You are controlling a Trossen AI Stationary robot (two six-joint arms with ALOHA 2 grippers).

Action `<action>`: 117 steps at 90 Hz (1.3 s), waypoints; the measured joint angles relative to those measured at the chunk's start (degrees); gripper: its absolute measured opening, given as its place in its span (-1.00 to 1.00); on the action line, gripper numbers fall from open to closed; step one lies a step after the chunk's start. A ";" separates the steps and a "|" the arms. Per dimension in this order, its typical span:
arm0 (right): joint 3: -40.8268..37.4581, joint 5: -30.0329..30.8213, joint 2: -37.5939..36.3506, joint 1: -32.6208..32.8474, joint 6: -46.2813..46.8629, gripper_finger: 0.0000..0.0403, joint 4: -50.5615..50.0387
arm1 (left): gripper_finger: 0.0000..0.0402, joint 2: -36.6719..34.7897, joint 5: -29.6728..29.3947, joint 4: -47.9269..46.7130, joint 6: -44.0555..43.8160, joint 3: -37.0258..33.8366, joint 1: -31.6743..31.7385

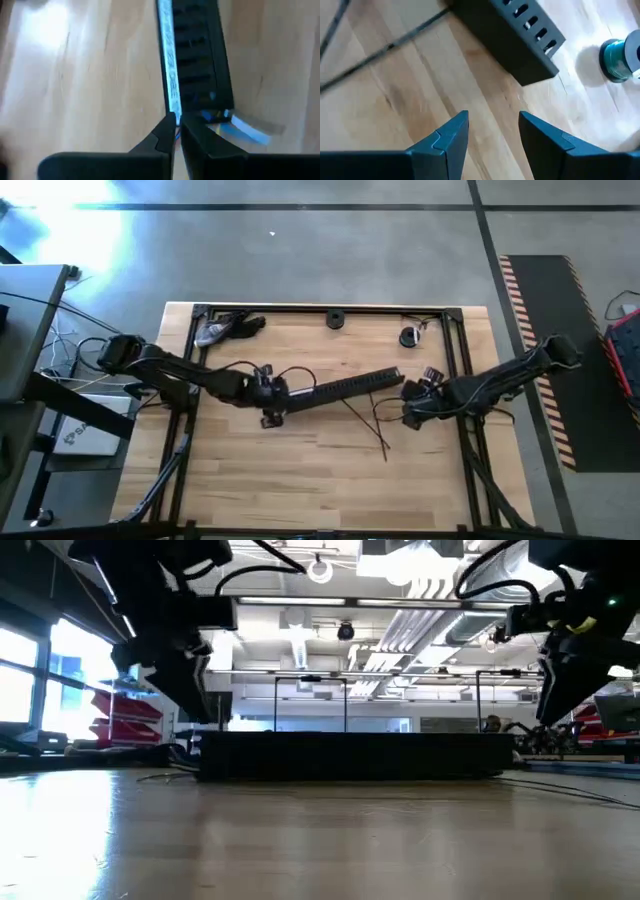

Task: Ziptie cables
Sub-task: Close the black cable duct

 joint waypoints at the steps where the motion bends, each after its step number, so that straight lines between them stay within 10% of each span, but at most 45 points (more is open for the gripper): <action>1: 0.00 -0.01 0.00 -0.13 -0.01 -0.22 0.22 | -0.84 0.00 0.06 -0.35 0.39 0.00 -0.15; 17: 0.02 -0.37 -0.02 -0.52 -0.13 -0.22 2.55 | -0.46 -0.05 1.61 -1.85 4.30 -1.02 -3.40; 36: 0.02 -0.53 -0.02 -0.52 -0.03 -0.22 3.38 | -0.20 -0.02 -10.94 11.52 8.57 -7.48 -9.74; 82: 0.04 -2.27 -0.07 -0.50 0.50 -0.21 6.63 | -0.37 10.12 -26.81 26.78 21.00 -11.65 -12.72; 117: 0.04 -3.35 -0.07 -0.49 0.51 -0.21 7.13 | -0.50 11.95 -27.77 33.35 25.44 -11.67 -11.18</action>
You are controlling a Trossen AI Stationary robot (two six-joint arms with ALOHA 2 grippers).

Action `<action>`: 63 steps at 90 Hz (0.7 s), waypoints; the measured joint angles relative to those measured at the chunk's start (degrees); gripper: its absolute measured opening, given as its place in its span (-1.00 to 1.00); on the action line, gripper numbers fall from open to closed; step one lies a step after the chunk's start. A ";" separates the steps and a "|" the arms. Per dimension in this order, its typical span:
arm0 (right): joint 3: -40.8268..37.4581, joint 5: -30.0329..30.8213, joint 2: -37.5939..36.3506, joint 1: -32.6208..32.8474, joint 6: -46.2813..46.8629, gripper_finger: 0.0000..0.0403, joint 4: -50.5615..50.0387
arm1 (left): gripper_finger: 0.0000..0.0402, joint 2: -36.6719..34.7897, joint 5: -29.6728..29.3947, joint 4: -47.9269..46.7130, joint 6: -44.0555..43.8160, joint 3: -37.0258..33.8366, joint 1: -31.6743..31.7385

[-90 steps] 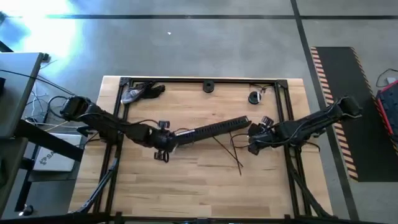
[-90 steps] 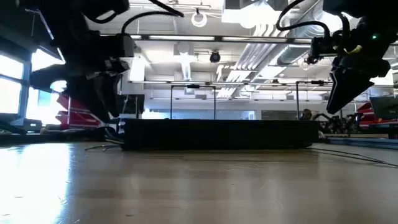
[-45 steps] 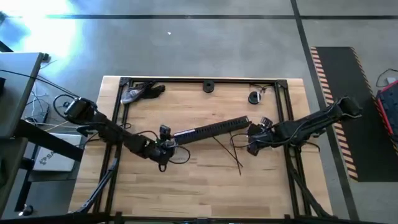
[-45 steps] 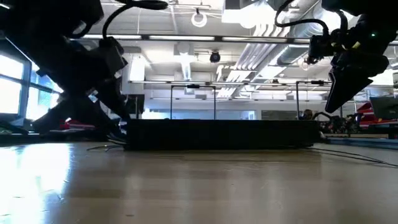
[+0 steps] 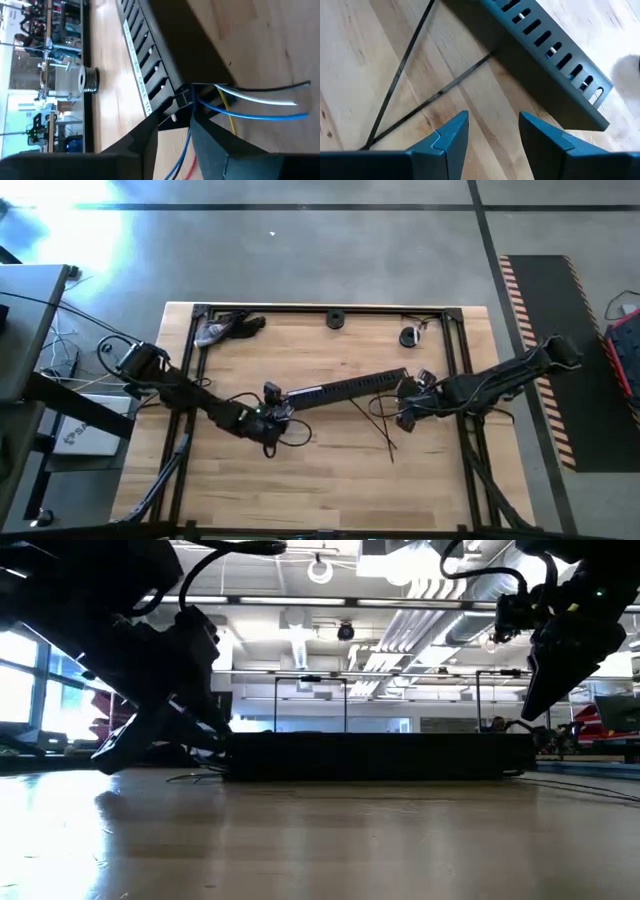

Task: Ziptie cables
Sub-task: Close the black cable duct

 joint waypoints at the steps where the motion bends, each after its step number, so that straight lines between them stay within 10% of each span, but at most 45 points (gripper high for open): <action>1: 0.00 0.01 0.00 0.01 0.01 -0.21 0.06 | -0.49 0.05 0.03 0.10 0.22 0.00 0.16; 33: 0.00 -0.57 0.00 -0.01 0.01 -0.21 1.72 | -0.40 0.77 -8.51 3.79 15.62 0.50 0.32; 63: 0.00 -0.06 0.00 -0.01 -0.48 -0.22 1.75 | -0.33 0.75 -0.73 3.89 17.85 -0.35 3.53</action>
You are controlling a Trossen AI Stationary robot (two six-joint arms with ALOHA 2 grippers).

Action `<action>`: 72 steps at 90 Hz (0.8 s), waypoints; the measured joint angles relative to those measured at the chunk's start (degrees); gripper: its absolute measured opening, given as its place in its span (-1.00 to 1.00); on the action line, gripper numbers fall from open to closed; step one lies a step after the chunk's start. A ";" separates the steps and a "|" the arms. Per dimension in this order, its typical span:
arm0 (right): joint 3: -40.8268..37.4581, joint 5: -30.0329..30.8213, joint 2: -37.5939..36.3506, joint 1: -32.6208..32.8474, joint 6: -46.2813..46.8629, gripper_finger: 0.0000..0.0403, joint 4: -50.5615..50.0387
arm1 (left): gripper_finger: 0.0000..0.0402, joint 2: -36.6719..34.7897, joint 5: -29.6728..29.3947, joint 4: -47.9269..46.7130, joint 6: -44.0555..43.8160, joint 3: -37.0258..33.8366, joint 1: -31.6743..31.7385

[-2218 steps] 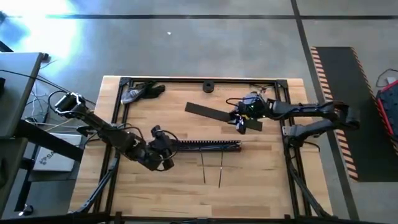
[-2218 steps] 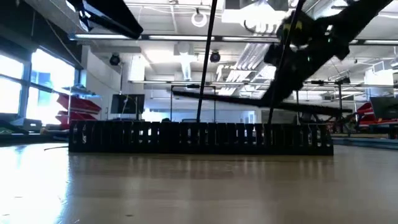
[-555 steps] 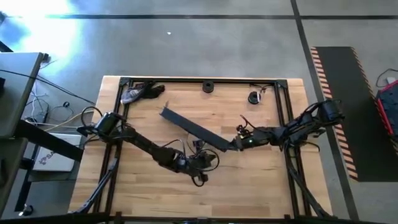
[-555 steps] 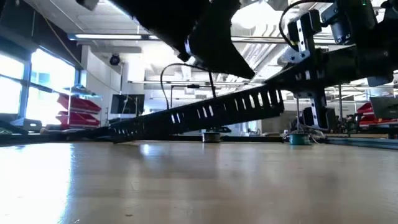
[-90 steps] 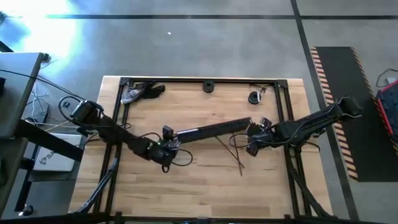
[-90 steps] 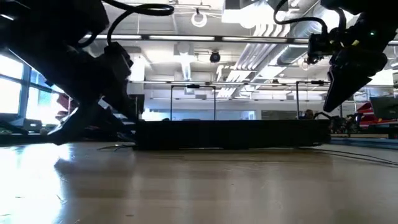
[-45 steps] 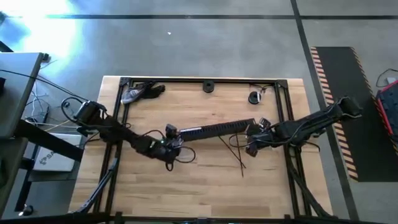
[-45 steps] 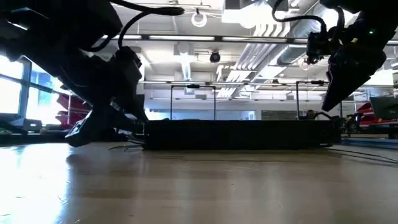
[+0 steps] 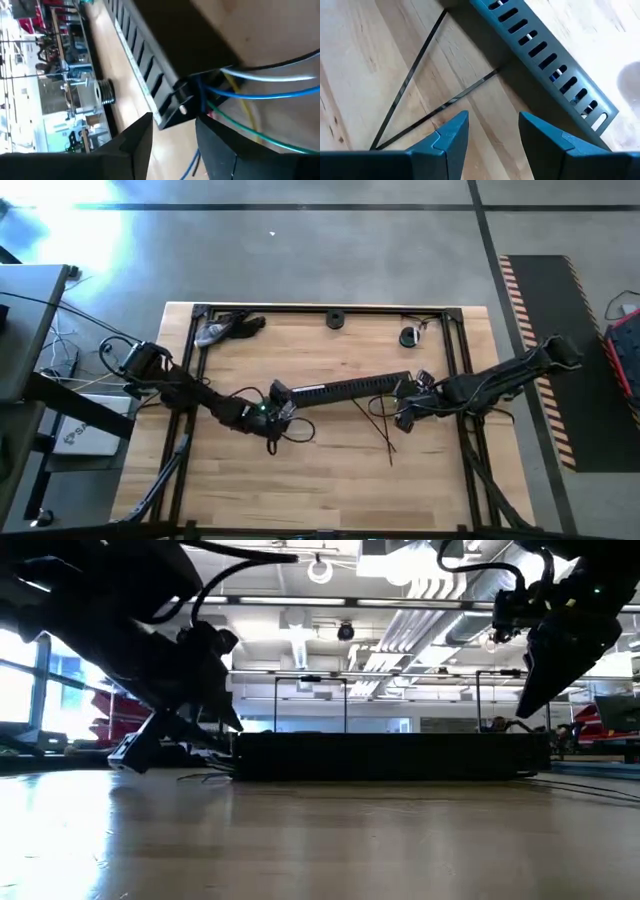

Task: Ziptie cables
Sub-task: Close the black cable duct

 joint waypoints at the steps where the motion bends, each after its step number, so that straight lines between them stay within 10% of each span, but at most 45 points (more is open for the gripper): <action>1: 0.00 0.00 0.00 0.00 -0.01 -0.22 0.01 | -0.33 0.00 0.25 0.03 0.03 -0.02 0.16; 34: 0.00 0.00 0.00 0.02 0.47 -0.22 0.01 | -0.53 0.00 9.31 8.76 1.62 -0.09 2.71; 72: 0.07 -2.74 -0.09 0.00 0.49 -0.22 0.00 | -0.99 -0.11 21.68 13.49 -18.36 0.15 2.18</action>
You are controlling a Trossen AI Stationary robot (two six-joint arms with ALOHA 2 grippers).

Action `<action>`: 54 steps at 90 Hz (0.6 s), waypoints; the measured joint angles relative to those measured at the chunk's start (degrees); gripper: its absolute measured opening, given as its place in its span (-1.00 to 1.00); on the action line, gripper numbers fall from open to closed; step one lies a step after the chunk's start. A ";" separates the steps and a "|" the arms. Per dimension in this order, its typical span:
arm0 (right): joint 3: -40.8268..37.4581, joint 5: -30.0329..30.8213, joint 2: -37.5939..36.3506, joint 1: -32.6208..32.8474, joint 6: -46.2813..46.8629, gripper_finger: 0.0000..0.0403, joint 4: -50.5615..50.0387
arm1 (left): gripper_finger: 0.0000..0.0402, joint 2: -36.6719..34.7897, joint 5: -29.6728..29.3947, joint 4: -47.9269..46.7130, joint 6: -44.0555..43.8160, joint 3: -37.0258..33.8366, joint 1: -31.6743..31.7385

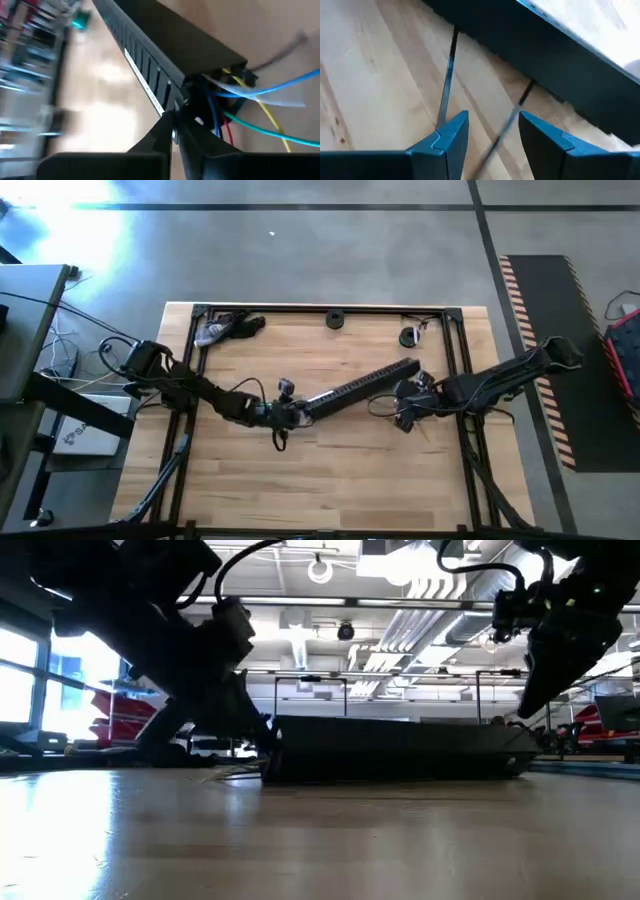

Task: Ziptie cables
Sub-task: Close the black cable duct

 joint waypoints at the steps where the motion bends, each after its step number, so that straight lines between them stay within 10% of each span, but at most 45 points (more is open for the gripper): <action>1: 0.05 -0.44 0.00 0.00 0.01 -0.22 -0.05 | -0.99 0.00 0.67 -0.12 -0.61 0.00 0.00; 24: 7.66 -2.60 -0.04 -0.04 -0.52 -0.22 -2.33 | -1.00 -0.14 19.20 -7.02 -14.09 0.09 2.82; 54: 9.77 -2.02 -0.07 -1.10 1.92 -0.22 -9.61 | -0.83 -0.41 18.93 -11.21 -22.49 0.09 7.19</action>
